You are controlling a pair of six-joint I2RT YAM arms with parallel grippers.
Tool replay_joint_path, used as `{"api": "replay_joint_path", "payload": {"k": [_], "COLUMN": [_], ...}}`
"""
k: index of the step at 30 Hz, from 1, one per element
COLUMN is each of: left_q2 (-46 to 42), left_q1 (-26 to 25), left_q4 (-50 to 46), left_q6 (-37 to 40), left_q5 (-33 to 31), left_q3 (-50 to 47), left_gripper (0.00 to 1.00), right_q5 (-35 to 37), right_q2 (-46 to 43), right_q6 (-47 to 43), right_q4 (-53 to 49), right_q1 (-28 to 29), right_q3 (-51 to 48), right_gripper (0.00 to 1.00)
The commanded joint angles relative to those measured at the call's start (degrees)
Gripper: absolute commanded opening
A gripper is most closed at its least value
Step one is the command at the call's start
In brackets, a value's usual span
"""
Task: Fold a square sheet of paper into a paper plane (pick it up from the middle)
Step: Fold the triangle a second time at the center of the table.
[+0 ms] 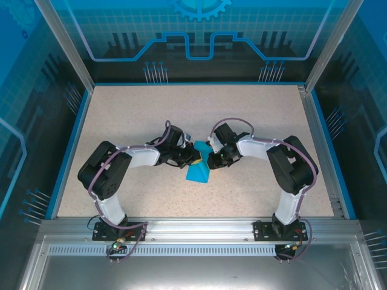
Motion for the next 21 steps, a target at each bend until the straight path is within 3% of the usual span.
{"api": "replay_joint_path", "payload": {"k": [1,21], "left_q2": [1.6,6.4], "left_q1": [0.0,0.1], "left_q4": [0.9,0.0], "left_q6": [-0.2,2.2], "left_q5": [0.5,-3.1], "left_q3": [-0.9,-3.3], "left_gripper": [0.0,0.0], "right_q5": [1.0,-0.2], "right_q2": [2.0,1.7], "right_q6": [-0.5,1.0], "right_q4": [-1.5,-0.8], "right_q1": [0.0,0.1], "right_q3": [0.4,1.1], "right_gripper": [0.1,0.12]}}
